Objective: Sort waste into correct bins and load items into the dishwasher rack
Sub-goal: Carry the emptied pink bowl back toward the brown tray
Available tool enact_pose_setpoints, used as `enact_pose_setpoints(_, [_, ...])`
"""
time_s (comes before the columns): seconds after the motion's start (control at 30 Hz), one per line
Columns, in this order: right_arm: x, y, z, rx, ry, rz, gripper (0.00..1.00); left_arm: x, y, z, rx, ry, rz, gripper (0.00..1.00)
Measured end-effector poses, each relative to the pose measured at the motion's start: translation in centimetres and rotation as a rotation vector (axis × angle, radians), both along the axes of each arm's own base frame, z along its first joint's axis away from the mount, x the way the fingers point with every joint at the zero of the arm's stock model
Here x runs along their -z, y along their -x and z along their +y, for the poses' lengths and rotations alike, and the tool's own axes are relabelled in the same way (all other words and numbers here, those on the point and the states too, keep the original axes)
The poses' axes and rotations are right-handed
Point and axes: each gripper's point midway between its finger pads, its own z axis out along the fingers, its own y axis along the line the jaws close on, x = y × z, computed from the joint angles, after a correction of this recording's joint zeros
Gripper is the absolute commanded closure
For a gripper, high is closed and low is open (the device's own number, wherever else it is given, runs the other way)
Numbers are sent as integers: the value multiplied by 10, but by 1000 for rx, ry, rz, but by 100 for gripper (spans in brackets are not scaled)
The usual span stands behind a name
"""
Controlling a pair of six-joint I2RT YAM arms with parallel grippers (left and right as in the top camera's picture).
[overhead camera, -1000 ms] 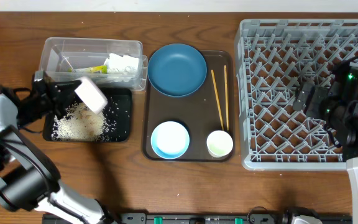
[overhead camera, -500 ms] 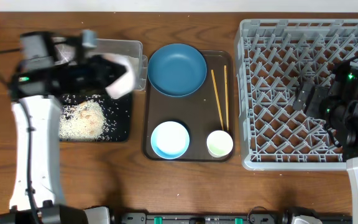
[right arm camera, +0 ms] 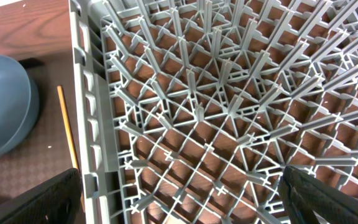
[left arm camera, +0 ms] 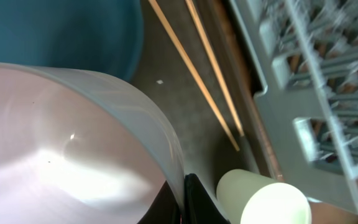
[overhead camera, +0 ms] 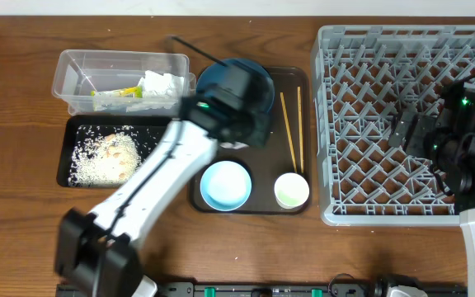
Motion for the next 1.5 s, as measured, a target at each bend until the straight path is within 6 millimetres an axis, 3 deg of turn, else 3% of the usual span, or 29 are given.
enact_pose_setpoints(0.2, [0, 0, 0, 0, 0, 1, 1, 42, 18, -26, 73, -103, 47, 94])
enact_pose_setpoints(0.4, [0, 0, 0, 0, 0, 1, 1, 64, 29, -38, 114, -147, 73, 93])
enact_pose_setpoints(0.5, [0, 0, 0, 0, 0, 1, 1, 69, 33, -43, 129, -160, 78, 85])
enact_pose_setpoints(0.6, [0, 0, 0, 0, 0, 1, 1, 69, 36, -46, 138, -161, 77, 78])
enact_pose_setpoints(0.9, [0, 0, 0, 0, 0, 1, 1, 69, 35, -45, 133, -166, 75, 72])
enact_pose_setpoints(1.07, [0, 0, 0, 0, 0, 1, 1, 67, 30, -27, 75, -174, 111, 70])
enact_pose_setpoints(1.27, [0, 0, 0, 0, 0, 0, 1, 34, 34, 5, -4, -106, 187, 64])
enact_pose_setpoints(1.5, [-3, -3, 0, -1, 2, -16, 1, 21, 60, -18, 72, -15, 256, 53])
